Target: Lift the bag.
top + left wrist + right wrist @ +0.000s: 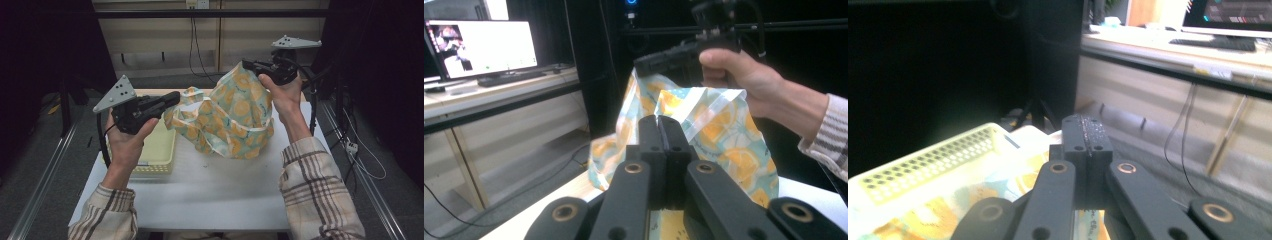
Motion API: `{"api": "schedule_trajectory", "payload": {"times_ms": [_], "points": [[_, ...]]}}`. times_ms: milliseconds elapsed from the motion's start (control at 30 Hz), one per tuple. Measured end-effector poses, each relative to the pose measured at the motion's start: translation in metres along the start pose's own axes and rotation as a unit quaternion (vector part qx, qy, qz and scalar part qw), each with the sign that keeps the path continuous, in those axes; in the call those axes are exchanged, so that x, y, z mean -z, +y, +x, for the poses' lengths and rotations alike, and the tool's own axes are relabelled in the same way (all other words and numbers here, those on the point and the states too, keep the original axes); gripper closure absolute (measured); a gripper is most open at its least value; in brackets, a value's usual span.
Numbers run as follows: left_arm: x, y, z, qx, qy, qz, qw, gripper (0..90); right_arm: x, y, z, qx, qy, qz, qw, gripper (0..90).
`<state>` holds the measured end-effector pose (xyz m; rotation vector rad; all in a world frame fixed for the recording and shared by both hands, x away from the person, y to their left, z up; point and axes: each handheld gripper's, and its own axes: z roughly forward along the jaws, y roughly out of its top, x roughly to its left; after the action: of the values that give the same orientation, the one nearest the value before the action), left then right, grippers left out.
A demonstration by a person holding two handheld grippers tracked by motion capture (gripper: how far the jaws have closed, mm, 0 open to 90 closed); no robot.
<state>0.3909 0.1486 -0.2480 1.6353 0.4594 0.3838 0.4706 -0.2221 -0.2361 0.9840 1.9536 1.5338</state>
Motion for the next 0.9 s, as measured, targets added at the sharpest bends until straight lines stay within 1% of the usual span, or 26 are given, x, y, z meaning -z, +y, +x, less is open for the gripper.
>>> {"api": "schedule_trajectory", "payload": {"times_ms": [33,67,100,167,200,233,300,367,433,567,633,700,733,800,833,867,900], "points": [[-0.004,-0.002,0.001,0.001,0.006,0.004,1.0,90.0,-0.003,-0.004,-0.005,-0.001,-0.005,0.008,1.0,90.0],[-0.007,-0.004,0.003,0.001,0.003,0.009,1.0,90.0,-0.005,-0.009,-0.008,-0.004,-0.009,0.012,0.9999,90.0],[-0.01,-0.006,0.003,0.001,0.006,0.013,0.9999,90.0,-0.007,-0.014,-0.012,-0.012,-0.009,0.014,0.9998,90.0],[-0.017,-0.011,0.003,0.003,0.001,0.019,0.9998,90.0,-0.011,-0.024,-0.017,-0.02,-0.013,0.02,0.9995,90.0],[-0.021,-0.013,0.004,0.005,-0.007,0.021,0.9997,90.0,-0.013,-0.029,-0.02,-0.024,-0.014,0.023,0.9994,90.0],[-0.025,-0.015,0.003,0.005,-0.001,0.023,0.9997,90.0,-0.015,-0.033,-0.023,-0.027,-0.016,0.027,0.9991,90.0],[-0.032,-0.019,0.004,0.009,-0.003,0.03,0.9995,90.0,-0.02,-0.042,-0.03,-0.034,-0.023,0.037,0.9985,90.0],[-0.039,-0.023,0.007,0.017,-0.001,0.032,0.9993,90.0,-0.025,-0.049,-0.037,-0.039,-0.03,0.047,0.9977,90.0],[-0.044,-0.027,0.01,0.025,-0.001,0.035,0.9991,90.0,-0.03,-0.054,-0.042,-0.046,-0.033,0.051,0.9971,90.0],[-0.047,-0.031,0.013,0.032,0.006,0.037,0.9988,90.0,-0.038,-0.06,-0.048,-0.053,-0.038,0.055,0.9963,90.0],[-0.047,-0.03,0.012,0.026,0.009,0.039,0.9989,90.0,-0.042,-0.062,-0.049,-0.052,-0.042,0.063,0.9957,90.0],[-0.047,-0.031,0.014,0.026,0.006,0.041,0.9988,89.8,-0.046,-0.064,-0.05,-0.054,-0.046,0.063,0.9955,90.0],[-0.047,-0.032,0.015,0.025,0.012,0.046,0.9985,89.5,-0.047,-0.065,-0.05,-0.056,-0.044,0.064,0.9954,90.0],[-0.047,-0.034,0.018,0.027,0.016,0.055,0.998,86.8,-0.051,-0.068,-0.051,-0.054,-0.041,0.073,0.995,90.0],[-0.047,-0.036,0.02,0.033,0.024,0.061,0.9973,81.4,-0.052,-0.069,-0.051,-0.053,-0.042,0.078,0.9946,90.0],[-0.046,-0.038,0.021,0.039,0.026,0.062,0.997,72.4,-0.053,-0.071,-0.051,-0.053,-0.04,0.081,0.9945,90.0],[-0.045,-0.04,0.022,0.042,0.023,0.061,0.997,71.5,-0.054,-0.071,-0.052,-0.054,-0.039,0.082,0.9943,84.8]]}}
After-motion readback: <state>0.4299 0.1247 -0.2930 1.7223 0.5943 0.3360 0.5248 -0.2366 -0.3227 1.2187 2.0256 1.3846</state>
